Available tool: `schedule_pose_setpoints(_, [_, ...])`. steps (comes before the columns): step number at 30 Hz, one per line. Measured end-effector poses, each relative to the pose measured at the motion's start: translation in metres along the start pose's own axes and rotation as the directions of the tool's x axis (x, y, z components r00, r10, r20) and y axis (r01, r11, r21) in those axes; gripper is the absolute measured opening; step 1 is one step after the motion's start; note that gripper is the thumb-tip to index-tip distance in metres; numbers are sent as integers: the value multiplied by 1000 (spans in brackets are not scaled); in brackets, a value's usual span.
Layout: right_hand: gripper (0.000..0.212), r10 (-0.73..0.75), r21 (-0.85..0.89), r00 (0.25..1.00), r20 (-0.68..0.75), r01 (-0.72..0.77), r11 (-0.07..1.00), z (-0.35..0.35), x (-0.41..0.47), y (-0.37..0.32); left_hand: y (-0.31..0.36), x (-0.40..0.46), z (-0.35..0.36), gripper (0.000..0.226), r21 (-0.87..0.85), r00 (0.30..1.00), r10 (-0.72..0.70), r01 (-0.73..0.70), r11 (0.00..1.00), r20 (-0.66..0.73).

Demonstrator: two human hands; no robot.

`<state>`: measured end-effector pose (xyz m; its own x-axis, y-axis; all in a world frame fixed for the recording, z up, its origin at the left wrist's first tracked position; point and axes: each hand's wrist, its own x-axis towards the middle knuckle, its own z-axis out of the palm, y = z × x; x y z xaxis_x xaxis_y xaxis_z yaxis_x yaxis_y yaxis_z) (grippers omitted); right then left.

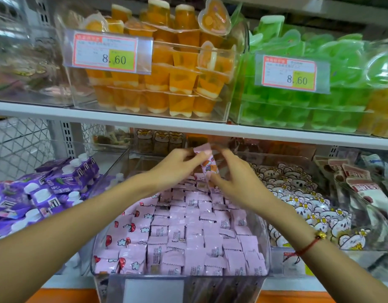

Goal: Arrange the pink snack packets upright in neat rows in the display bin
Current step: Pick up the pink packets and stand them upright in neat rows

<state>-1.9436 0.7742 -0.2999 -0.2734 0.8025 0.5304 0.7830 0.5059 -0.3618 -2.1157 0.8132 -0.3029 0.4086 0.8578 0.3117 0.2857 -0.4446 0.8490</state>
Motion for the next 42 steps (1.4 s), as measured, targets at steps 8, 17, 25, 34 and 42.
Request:
schedule_pose_setpoints(8, [20,380,189,912,-155,-350,918,-4,15,43,-31,29,-6,24,260,986,-49,89,962,-159])
schedule_pose_setpoints(17, [49,259,52,965,43,-261,964,25,55,55,-61,48,18,35,747,973,-170,-3,665,155])
schedule_pose_setpoints(25, [47,209,-313,936,284,-116,943,24,59,56,-62,51,10,37,800,983,-133,-19,599,124])
schedule_pose_setpoints(34, [44,296,-507,879,374,-74,859,24,77,57,-32,38,2,24,659,997,-46,-2,753,56])
schedule_pose_setpoints(42, [21,252,-315,967,37,-228,921,-9,6,43,-24,63,29,38,574,994,-3,-59,817,107])
